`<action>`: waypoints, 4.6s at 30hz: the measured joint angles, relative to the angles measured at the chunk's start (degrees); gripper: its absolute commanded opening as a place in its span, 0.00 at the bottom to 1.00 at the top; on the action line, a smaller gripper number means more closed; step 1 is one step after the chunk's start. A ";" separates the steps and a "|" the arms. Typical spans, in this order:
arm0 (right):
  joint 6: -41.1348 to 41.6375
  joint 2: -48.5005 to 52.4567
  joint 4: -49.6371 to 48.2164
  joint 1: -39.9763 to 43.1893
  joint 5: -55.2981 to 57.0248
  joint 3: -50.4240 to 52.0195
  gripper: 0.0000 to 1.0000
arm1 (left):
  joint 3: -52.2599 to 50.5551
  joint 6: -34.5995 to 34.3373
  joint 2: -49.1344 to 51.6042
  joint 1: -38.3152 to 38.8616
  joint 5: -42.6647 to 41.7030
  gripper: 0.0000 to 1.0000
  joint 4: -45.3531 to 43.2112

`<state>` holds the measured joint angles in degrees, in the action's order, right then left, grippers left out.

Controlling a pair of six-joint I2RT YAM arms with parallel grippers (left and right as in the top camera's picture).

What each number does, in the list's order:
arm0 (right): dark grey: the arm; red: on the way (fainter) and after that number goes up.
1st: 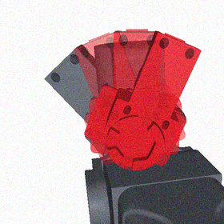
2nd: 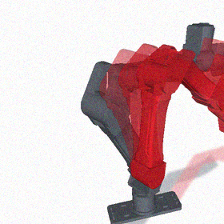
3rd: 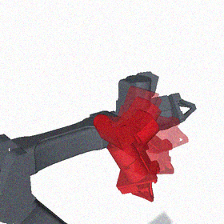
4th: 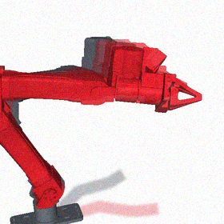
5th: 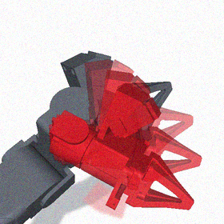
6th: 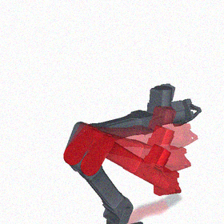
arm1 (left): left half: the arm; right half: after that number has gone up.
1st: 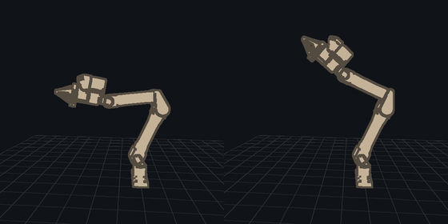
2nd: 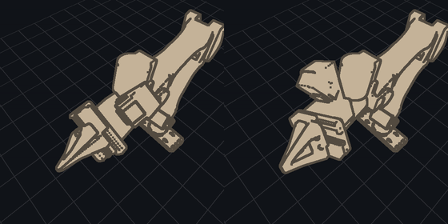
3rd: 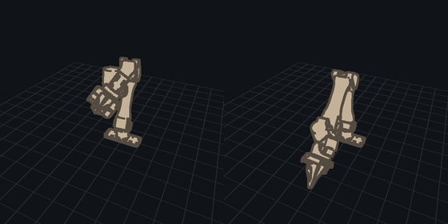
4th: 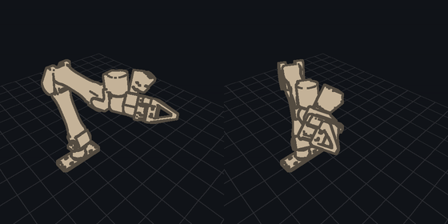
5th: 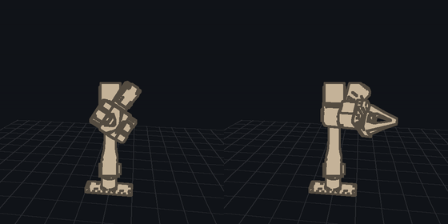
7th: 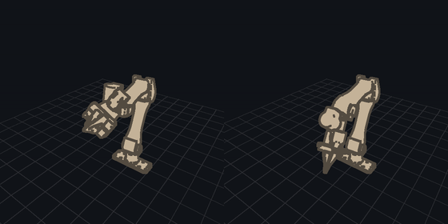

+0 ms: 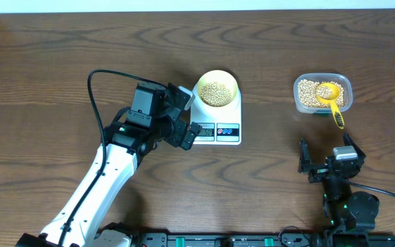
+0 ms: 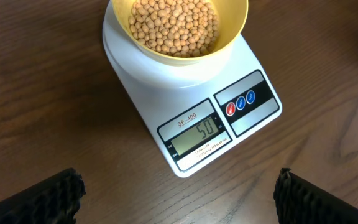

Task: Scoop item into bowl and weigh 50g on scale

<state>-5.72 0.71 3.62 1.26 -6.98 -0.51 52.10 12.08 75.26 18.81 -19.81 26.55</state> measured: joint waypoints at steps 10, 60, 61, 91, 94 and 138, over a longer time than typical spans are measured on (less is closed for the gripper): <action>0.02 0.00 0.00 0.00 0.00 0.00 0.99 | 0.00 0.00 0.00 0.00 0.00 1.00 0.00; 0.02 0.00 0.00 0.00 0.00 0.00 0.99 | 0.00 -0.02 0.00 0.00 0.00 1.00 0.00; 0.00 0.00 0.00 0.00 0.00 0.00 0.99 | 0.00 -0.02 0.00 0.00 0.00 1.00 0.00; 0.00 0.00 0.02 0.00 0.04 0.00 0.99 | 0.00 0.00 -4.15 0.00 16.31 1.00 -6.10; 0.00 0.00 0.02 0.00 0.15 0.00 0.99 | 0.00 0.00 -6.84 -0.04 19.67 1.00 -7.37; 0.00 0.00 0.02 0.00 0.20 0.00 0.99 | -13.97 -13.66 -51.65 -18.29 26.01 1.00 -1.75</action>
<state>-5.72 0.71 3.64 1.26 -6.79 -0.51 38.13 -1.58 23.62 0.51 6.20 24.80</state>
